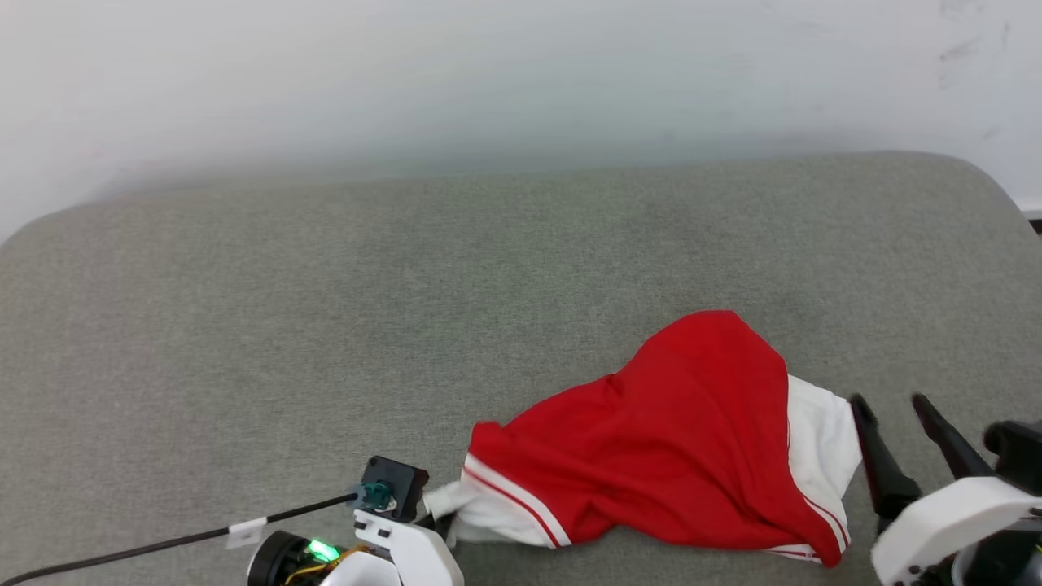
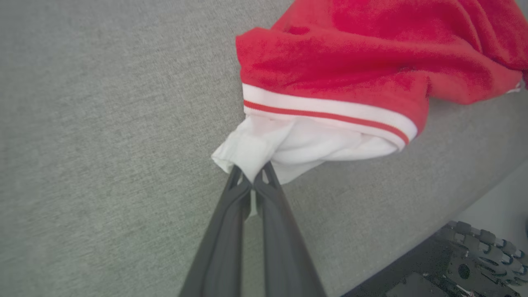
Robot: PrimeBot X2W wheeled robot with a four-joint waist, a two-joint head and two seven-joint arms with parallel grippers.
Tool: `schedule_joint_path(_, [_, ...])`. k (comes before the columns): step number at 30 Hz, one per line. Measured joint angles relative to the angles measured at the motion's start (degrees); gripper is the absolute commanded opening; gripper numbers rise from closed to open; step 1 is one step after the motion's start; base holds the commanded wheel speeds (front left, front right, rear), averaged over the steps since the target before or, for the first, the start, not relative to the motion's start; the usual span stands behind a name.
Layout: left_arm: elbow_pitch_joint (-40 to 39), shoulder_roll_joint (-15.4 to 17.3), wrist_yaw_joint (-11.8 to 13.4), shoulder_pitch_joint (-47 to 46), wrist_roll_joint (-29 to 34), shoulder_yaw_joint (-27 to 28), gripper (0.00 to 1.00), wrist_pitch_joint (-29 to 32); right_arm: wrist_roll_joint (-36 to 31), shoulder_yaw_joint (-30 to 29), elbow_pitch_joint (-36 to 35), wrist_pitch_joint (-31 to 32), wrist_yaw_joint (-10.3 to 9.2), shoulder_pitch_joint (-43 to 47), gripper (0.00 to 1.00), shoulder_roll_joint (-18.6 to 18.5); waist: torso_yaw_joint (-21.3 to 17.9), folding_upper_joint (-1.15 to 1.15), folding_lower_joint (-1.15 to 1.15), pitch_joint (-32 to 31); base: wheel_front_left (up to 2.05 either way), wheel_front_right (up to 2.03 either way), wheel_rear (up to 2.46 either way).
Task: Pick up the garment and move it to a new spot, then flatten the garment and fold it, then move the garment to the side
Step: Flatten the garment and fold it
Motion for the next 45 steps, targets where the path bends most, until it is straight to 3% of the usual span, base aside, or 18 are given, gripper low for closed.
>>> schedule_joint_path(7, [-4.5, 0.5, 2.7, 0.2, 2.3, 2.5, 0.00, -6.6, 4.8, -5.0, 8.6, 12.3, -0.01, 0.2, 1.00, -3.1, 1.6, 0.00, 0.00, -0.9, 0.00, 0.00, 0.00])
schedule_joint_path(14, [-8.1, 0.4, 3.6, -0.7, 3.9, 3.0, 0.00, -8.5, 7.5, -6.0, 18.2, 24.1, -0.02, -7.2, 1.00, -7.4, 2.1, 0.00, 0.00, 1.4, 0.00, 0.00, 0.00])
schedule_joint_path(28, [-8.8, -1.4, 2.9, -5.0, 5.1, 2.4, 0.00, -9.8, 8.9, -0.3, 34.1, 30.4, -0.01, -21.0, 1.00, -10.1, 5.5, 0.00, 0.00, 7.9, 0.00, 0.00, 0.00])
schedule_joint_path(29, [-8.6, -1.5, 2.9, -5.0, 4.8, 2.4, 0.00, -9.9, 9.0, -0.2, 34.8, 31.2, 0.00, -21.3, 0.39, -10.2, 5.7, 0.00, 0.00, 7.9, 0.00, 0.00, 0.00])
schedule_joint_path(30, [-8.4, -1.5, 2.9, -4.9, 4.7, 2.4, 0.00, -10.0, 9.2, -0.1, 35.2, 31.8, 0.00, -21.7, 0.00, -10.3, 5.7, 0.00, 0.00, 7.9, 0.00, 0.00, 0.00])
schedule_joint_path(38, [-8.2, -0.9, 3.7, -3.4, 3.7, 4.0, 0.00, -12.1, 10.0, 1.0, 35.4, 33.3, -0.01, -21.9, 0.00, -10.7, 4.8, 0.00, 0.00, 5.4, 0.00, 0.00, 0.00])
schedule_joint_path(45, [-8.7, 1.1, 3.1, -6.0, 1.6, 8.9, 0.00, -14.1, 8.7, 1.5, 23.4, 32.3, -0.01, -22.8, 0.00, -12.2, 2.8, 0.00, 0.00, 1.3, 0.00, 0.00, 0.00])
